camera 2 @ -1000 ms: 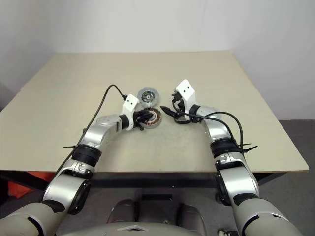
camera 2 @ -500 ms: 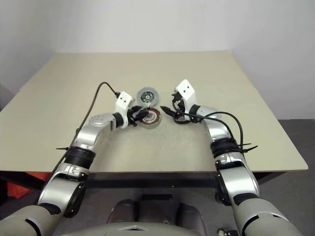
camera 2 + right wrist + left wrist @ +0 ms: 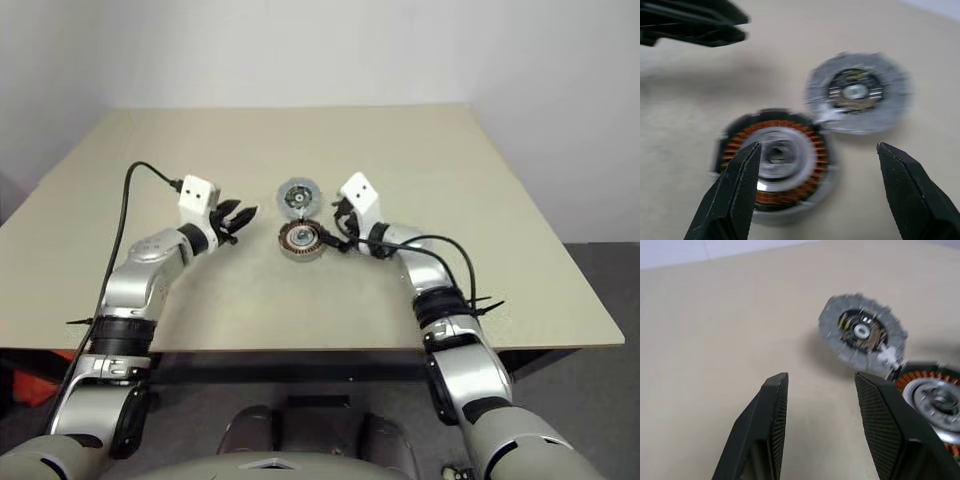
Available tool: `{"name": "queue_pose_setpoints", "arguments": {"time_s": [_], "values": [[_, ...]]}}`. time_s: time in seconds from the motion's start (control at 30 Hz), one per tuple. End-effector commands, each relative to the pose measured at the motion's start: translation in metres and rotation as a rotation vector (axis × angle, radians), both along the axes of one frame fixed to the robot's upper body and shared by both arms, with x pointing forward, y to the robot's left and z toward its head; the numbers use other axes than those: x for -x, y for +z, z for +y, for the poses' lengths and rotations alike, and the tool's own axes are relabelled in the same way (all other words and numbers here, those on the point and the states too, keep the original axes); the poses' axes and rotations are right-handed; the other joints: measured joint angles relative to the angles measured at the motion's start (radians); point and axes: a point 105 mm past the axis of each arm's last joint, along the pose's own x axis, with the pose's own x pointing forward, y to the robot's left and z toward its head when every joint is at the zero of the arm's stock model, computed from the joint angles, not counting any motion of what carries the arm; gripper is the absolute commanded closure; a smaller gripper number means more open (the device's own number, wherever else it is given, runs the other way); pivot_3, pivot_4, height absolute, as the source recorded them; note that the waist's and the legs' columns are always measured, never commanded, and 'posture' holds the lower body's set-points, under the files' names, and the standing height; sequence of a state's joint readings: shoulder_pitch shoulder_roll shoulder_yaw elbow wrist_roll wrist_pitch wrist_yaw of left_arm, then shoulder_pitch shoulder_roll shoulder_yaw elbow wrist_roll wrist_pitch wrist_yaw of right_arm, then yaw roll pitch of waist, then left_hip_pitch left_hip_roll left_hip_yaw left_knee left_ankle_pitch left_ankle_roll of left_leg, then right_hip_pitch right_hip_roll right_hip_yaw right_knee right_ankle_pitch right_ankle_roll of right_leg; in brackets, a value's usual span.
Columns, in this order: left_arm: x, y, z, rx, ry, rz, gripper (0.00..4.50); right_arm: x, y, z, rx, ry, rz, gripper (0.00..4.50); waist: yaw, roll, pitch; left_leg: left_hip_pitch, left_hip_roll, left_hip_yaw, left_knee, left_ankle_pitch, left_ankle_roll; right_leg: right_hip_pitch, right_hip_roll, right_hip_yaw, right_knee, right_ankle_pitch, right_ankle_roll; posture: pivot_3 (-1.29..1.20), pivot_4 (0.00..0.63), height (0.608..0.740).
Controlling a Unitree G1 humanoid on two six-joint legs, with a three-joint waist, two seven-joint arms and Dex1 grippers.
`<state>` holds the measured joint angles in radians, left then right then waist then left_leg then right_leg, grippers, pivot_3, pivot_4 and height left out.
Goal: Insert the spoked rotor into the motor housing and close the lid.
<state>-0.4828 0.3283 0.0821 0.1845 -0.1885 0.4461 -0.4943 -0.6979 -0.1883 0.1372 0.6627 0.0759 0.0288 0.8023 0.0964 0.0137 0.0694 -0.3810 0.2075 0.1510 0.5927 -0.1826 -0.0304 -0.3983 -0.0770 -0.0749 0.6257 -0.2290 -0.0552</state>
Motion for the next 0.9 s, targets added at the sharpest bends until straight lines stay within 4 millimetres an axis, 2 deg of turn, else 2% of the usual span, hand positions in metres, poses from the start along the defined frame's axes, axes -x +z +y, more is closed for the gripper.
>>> {"name": "queue_pose_setpoints", "arguments": {"time_s": [0.03,0.23,0.4,0.5,0.6,0.7,0.9], "values": [[0.002,0.015,0.004,0.000,0.018,-0.056,2.23,0.000,0.020,0.014,-0.028,0.026,-0.064,0.92,0.000,0.000,0.000,0.000,0.000,0.000,0.000,0.000,0.000,0.000,0.000,0.000,0.000,0.000,0.000,0.00,0.000,0.740],[0.006,0.008,0.003,0.000,0.027,-0.044,2.23,-0.009,0.023,0.012,-0.013,-0.017,-0.074,3.02,0.000,0.000,0.000,0.001,0.000,0.000,0.000,0.000,0.000,0.001,0.000,0.000,0.000,0.000,0.000,0.00,0.000,0.740],[0.007,0.003,-0.001,-0.007,0.025,-0.034,2.23,-0.013,0.026,0.011,-0.015,-0.030,-0.080,3.02,0.000,0.000,0.000,0.001,0.000,0.000,0.000,0.000,-0.001,0.001,0.000,0.000,0.000,0.000,0.000,0.00,0.000,0.740],[0.007,0.002,-0.002,-0.011,0.024,-0.031,2.23,-0.018,0.028,0.009,-0.022,-0.054,-0.076,3.55,0.000,0.000,0.000,0.001,0.000,0.000,0.000,0.000,-0.001,0.001,0.000,0.000,0.000,0.000,0.000,0.00,0.000,0.740],[0.006,0.003,-0.001,-0.015,0.026,-0.032,2.23,-0.021,0.025,0.007,-0.016,-0.078,-0.069,4.46,-0.001,0.000,0.000,0.001,0.000,0.000,0.000,0.000,-0.001,0.001,0.000,0.000,0.000,0.000,0.000,0.00,0.000,0.740],[0.007,0.002,-0.001,-0.019,0.026,-0.031,2.23,-0.028,0.022,0.003,-0.007,-0.130,-0.062,4.46,-0.001,0.000,0.000,0.001,0.000,0.000,0.000,0.000,-0.001,0.001,0.000,0.000,0.001,0.000,0.000,0.00,0.000,0.740],[0.008,-0.004,-0.006,-0.029,0.014,-0.020,2.23,-0.028,0.021,0.006,-0.011,-0.127,-0.061,4.46,-0.001,0.000,0.000,0.001,0.000,0.000,0.000,0.000,-0.001,0.001,0.000,0.000,0.000,0.000,0.000,0.00,0.000,0.740]]}}
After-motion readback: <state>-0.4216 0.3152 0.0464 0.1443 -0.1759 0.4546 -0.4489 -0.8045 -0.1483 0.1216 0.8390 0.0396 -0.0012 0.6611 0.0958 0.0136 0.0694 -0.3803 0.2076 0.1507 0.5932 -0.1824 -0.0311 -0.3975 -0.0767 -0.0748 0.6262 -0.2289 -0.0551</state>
